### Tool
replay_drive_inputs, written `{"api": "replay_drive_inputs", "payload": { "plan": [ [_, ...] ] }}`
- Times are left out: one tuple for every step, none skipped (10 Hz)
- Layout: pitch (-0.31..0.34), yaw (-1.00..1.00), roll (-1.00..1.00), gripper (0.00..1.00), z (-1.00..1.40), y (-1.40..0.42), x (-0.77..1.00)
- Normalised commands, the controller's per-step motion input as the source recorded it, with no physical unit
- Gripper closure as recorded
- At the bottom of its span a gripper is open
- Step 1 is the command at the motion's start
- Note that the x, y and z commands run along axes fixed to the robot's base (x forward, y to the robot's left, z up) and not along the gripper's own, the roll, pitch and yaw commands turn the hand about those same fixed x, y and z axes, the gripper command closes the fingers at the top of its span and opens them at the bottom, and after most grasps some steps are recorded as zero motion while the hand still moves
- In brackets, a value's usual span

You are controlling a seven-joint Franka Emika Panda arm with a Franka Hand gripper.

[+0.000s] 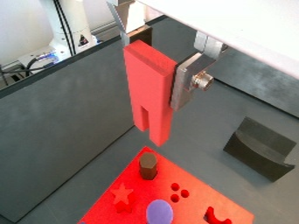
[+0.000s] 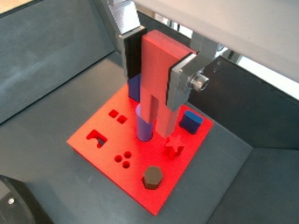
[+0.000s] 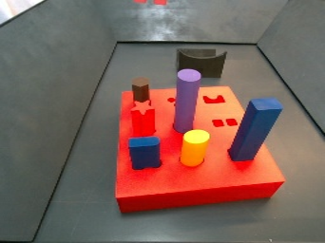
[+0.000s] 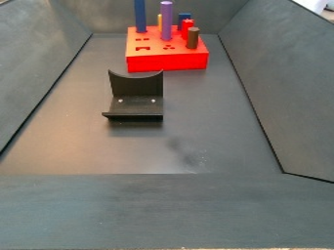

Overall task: Pick up the double-square object. Move up. Place the double-square object on the fixture. Regrasp the double-square object. Move to above the board. Insert the double-square object.
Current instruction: Insert the double-square object.

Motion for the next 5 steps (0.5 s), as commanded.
{"api": "replay_drive_inputs", "payload": {
  "plan": [
    [0.029,-0.01,0.03,1.00,0.00,0.00,1.00],
    [0.000,0.00,0.00,1.00,0.00,0.02,1.00],
    [0.000,0.00,0.00,1.00,-0.13,0.00,1.00],
    [0.000,0.00,0.00,1.00,-0.17,0.00,1.00],
    [0.000,0.00,0.00,1.00,-0.22,0.00,1.00]
  ]
}}
